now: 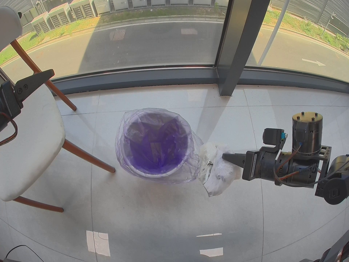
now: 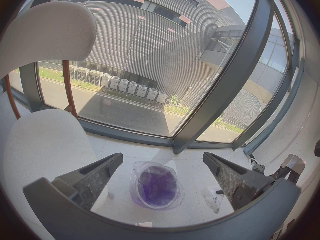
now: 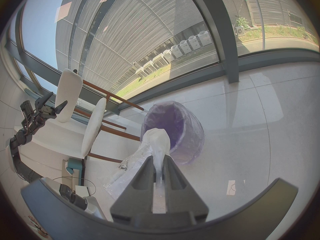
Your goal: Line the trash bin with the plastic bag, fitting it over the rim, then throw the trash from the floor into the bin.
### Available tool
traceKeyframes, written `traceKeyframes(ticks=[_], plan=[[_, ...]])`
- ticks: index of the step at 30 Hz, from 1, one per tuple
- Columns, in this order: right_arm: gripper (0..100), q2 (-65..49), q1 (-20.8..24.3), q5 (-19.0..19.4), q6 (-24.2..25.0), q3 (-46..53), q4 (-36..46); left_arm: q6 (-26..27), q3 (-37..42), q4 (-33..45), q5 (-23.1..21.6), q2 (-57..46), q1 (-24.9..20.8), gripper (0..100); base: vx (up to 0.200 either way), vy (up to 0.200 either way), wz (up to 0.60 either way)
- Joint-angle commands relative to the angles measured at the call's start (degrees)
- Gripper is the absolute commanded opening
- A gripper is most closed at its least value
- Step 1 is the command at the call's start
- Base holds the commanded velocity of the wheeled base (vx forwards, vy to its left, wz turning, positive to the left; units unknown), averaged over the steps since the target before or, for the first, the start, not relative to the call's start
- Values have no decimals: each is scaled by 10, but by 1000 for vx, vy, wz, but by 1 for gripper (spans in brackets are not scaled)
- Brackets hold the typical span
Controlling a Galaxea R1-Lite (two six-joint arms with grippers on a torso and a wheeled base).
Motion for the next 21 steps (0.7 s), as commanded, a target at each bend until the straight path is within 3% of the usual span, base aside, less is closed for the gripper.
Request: traceKeyframes(ticks=[1,4,19,21], plan=[[0,20,8,0,-3,-10,-1,3,-3,0,4,1,2,100,200,0,0],[0,25,8,0,-3,-21,0,4,-6,0,4,1,3,100,200,0,0],[0,68,37,-2,-3,-19,3,37,1,0,-1,1,0,100,200,200,0],[0,76,35,-3,-4,-18,5,37,0,0,-1,1,-1,100,0,0,0]])
